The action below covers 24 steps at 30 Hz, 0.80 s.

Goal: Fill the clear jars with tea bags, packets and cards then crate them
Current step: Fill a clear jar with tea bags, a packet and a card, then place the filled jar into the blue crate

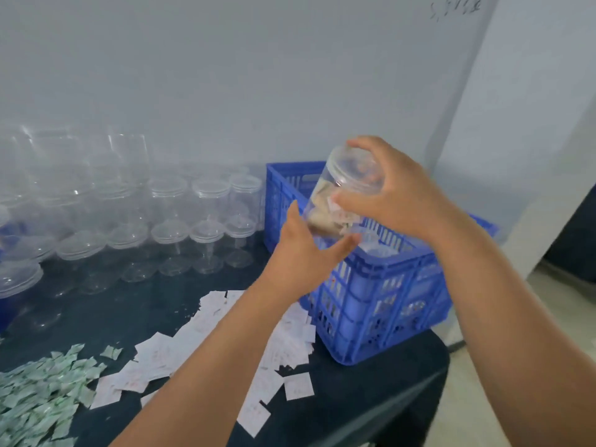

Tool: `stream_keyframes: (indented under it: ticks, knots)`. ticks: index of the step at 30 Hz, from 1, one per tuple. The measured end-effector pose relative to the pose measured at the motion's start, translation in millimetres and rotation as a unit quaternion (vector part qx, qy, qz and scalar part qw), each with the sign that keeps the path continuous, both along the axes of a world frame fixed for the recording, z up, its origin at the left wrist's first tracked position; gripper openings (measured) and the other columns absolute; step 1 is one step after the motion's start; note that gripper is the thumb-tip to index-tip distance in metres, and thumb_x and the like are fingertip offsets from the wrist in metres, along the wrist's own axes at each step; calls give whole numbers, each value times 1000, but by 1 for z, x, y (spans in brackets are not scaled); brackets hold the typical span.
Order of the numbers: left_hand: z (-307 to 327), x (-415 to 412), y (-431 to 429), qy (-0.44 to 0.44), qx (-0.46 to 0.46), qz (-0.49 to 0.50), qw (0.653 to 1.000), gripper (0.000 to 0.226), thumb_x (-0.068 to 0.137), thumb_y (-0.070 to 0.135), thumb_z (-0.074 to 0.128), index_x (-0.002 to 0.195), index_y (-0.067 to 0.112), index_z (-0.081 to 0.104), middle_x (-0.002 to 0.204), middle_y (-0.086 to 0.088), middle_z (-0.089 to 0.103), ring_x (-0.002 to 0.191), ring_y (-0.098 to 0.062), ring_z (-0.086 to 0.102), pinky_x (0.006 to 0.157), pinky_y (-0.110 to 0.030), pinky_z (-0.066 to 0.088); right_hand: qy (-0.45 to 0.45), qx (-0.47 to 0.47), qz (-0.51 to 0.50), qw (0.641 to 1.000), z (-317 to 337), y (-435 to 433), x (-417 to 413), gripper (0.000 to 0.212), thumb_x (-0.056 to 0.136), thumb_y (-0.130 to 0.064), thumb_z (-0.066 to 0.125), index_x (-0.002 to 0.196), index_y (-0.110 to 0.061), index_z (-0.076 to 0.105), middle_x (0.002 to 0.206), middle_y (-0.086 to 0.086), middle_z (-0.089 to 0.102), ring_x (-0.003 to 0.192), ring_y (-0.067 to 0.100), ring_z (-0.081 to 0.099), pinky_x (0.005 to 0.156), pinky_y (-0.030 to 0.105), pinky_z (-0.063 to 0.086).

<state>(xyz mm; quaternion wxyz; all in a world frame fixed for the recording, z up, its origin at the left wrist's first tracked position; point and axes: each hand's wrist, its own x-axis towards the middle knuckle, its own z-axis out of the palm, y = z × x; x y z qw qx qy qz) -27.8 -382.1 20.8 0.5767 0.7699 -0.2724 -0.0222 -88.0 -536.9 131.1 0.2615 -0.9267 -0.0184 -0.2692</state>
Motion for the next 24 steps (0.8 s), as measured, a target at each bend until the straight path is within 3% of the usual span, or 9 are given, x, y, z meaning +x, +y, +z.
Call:
stream_keyframes:
  ticks: [2,4,8,10,13,15,17,19,24]
  knots:
    - [3,6,-22,1,96,-7,995,131,75,85,67,167,24,-4,173,12,19,157,-10,20,122,-36,28,23,-15,-44,999,10,-30,23,90,71,-62,75,154,-41,47,148,-11,59,128,13,60,96,30,44]
    - [-2,6,-34,-28,164,-13,986,120,80,88,57,168,26,3,175,9,-5,162,-16,7,126,-44,25,81,-36,-87,992,10,-57,46,89,75,-60,78,156,-37,48,153,-4,57,129,20,62,93,30,47]
    - [-17,4,-39,-6,159,-35,987,110,76,87,41,166,39,0,168,25,-24,155,-24,30,119,-53,37,222,-69,-132,964,-13,-96,85,82,72,-55,83,143,-35,47,127,0,63,61,11,75,64,29,54]
    - [-20,1,-43,2,153,-31,988,110,72,82,37,166,38,0,167,25,-27,157,-23,25,115,-55,40,285,-74,-139,946,-25,-107,101,82,73,-48,87,141,-34,44,127,0,59,54,13,75,64,34,62]
    - [-22,-3,-50,3,113,-26,993,98,87,70,45,168,33,3,169,20,-25,161,-16,-6,128,-54,22,333,-101,-130,929,-33,-111,131,83,76,-46,91,143,-32,44,134,1,54,73,23,78,59,33,61]
    - [-22,-3,-51,-5,127,-30,991,94,88,69,42,167,29,10,169,19,-26,159,-12,-15,129,-52,19,321,-187,-115,921,-34,-107,159,87,75,-54,91,145,-29,46,137,2,60,92,22,72,70,32,56]
    - [-24,-3,-50,0,161,-37,986,100,79,74,33,166,32,6,164,25,-33,158,-7,-16,122,-52,29,292,-273,-106,910,-37,-101,189,91,74,-64,87,147,-27,48,138,1,65,107,25,65,84,36,51]
    - [-26,-3,-50,-4,157,-37,987,97,82,75,34,164,38,-2,160,29,-37,159,-9,-10,122,-50,27,263,-299,-104,912,-43,-95,221,92,74,-67,85,147,-26,47,136,2,67,115,29,64,85,38,49]
    - [-32,0,-55,-7,124,-25,992,92,83,74,35,162,42,-1,158,27,-43,158,-8,-15,126,-49,9,230,-235,-122,936,-69,-82,292,92,81,-54,86,151,-17,40,134,17,66,119,39,65,78,37,44]
